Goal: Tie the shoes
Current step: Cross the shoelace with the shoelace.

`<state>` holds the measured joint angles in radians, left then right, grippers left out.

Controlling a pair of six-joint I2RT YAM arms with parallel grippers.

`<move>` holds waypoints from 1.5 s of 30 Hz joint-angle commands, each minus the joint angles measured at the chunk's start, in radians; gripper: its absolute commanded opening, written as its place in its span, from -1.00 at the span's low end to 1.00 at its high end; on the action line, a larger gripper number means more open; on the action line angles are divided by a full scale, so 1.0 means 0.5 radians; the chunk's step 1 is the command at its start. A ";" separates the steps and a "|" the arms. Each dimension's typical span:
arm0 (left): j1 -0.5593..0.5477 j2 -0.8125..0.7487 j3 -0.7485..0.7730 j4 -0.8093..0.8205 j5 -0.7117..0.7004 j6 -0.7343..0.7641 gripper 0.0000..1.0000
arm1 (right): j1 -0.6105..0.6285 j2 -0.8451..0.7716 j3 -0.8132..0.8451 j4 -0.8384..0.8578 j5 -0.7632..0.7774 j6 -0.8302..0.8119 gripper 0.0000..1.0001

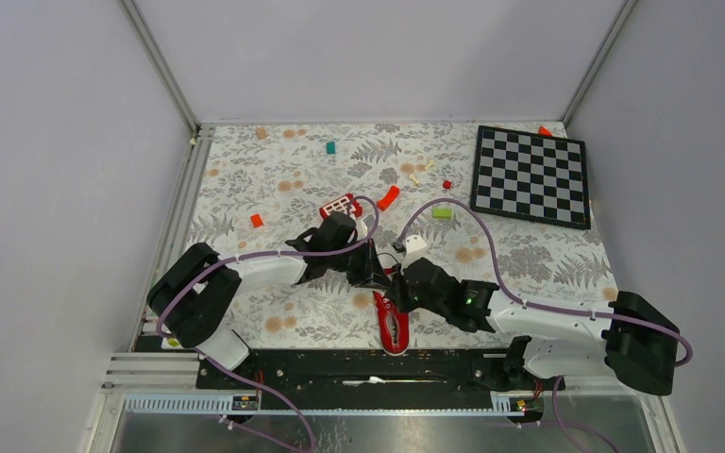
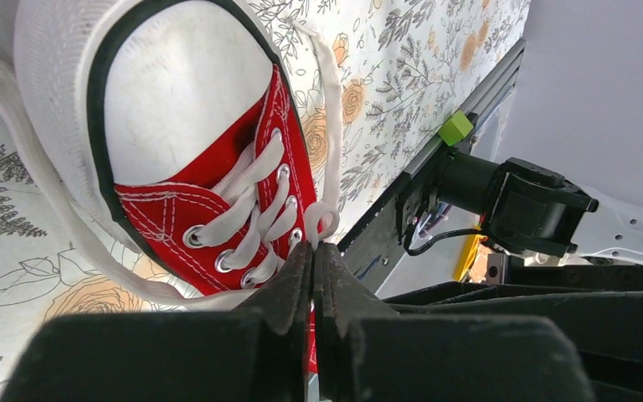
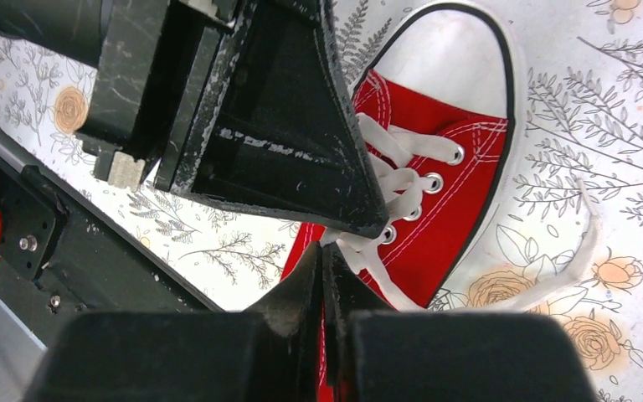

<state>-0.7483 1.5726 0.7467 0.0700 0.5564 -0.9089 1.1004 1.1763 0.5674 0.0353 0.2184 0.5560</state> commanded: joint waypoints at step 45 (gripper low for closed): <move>0.002 -0.087 0.231 -0.460 -0.150 0.280 -1.00 | -0.105 -0.243 -0.049 -0.118 0.269 -0.086 -0.65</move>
<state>-0.7506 1.5661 0.8433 -0.1761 0.4820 -0.7776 1.0534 1.1099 0.5354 -0.0959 0.4164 0.5316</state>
